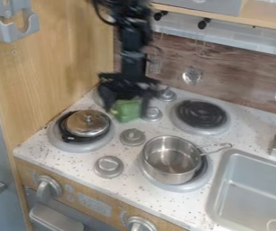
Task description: Take the silver pot cover from the left of the stove to put over and close the silver pot
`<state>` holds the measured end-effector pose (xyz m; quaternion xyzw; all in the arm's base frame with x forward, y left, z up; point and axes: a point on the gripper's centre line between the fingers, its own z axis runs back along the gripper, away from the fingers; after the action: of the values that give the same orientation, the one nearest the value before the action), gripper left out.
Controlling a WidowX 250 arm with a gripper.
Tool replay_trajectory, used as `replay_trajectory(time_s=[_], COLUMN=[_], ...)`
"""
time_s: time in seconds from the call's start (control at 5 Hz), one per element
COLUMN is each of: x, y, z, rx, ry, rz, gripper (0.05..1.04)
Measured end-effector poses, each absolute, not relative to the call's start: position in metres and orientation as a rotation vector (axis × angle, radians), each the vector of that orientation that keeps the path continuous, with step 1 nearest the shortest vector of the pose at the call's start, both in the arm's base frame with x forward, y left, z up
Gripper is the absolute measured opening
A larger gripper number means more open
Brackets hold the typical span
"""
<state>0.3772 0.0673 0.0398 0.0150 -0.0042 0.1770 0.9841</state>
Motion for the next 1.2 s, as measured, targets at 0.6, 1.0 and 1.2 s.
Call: replay_trajectory(time_s=[0.6, 1.0, 1.2], x=[0.381, 0.409, 0.412], y=[0.152, 0.157, 0.161], z=[0.003, -0.01, -0.014], rx=[0.004, 0.018, 0.039], ry=[-0.003, -0.018, -0.017], rz=[0.478, 0.424, 0.429], gripper=[0.998, 0.998, 0.998])
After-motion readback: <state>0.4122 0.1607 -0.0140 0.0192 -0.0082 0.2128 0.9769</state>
